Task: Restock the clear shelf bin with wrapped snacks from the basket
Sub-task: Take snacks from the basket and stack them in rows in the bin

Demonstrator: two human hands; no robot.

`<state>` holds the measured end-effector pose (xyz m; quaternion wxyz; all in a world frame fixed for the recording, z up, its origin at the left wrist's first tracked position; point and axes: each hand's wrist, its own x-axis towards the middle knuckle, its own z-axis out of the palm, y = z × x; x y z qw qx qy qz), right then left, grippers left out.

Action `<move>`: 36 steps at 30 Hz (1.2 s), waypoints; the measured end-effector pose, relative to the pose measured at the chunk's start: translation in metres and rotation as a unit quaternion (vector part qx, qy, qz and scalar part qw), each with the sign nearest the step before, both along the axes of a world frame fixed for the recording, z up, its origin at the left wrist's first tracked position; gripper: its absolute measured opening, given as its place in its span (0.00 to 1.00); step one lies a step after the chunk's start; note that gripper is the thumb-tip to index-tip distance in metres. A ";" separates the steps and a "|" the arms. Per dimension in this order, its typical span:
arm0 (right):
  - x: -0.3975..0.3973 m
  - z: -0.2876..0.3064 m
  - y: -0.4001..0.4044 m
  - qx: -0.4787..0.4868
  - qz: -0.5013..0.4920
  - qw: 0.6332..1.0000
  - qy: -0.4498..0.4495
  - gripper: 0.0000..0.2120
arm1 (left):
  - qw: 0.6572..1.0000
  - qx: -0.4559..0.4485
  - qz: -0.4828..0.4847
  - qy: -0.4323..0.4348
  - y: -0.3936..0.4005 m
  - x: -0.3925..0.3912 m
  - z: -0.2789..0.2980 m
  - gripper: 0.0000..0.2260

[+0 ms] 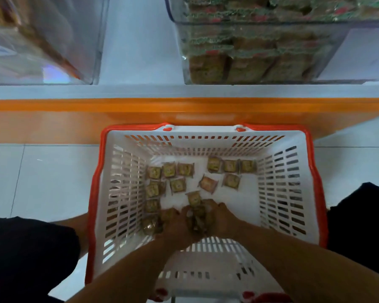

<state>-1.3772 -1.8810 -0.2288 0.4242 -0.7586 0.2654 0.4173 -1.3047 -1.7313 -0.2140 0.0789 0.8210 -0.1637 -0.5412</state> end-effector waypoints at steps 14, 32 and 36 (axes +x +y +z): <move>0.036 0.029 -0.006 0.223 -0.189 0.956 -0.038 0.27 | 0.739 -0.106 0.601 0.287 -0.011 0.024 -0.004 0.17; 0.077 0.284 -0.063 -0.045 0.205 0.928 -0.309 0.20 | 0.752 -0.281 0.509 0.310 -0.062 0.090 0.203 0.20; 0.080 0.357 -0.071 -0.019 0.184 0.918 -0.351 0.23 | 0.772 -0.353 0.447 0.282 -0.070 0.109 0.284 0.19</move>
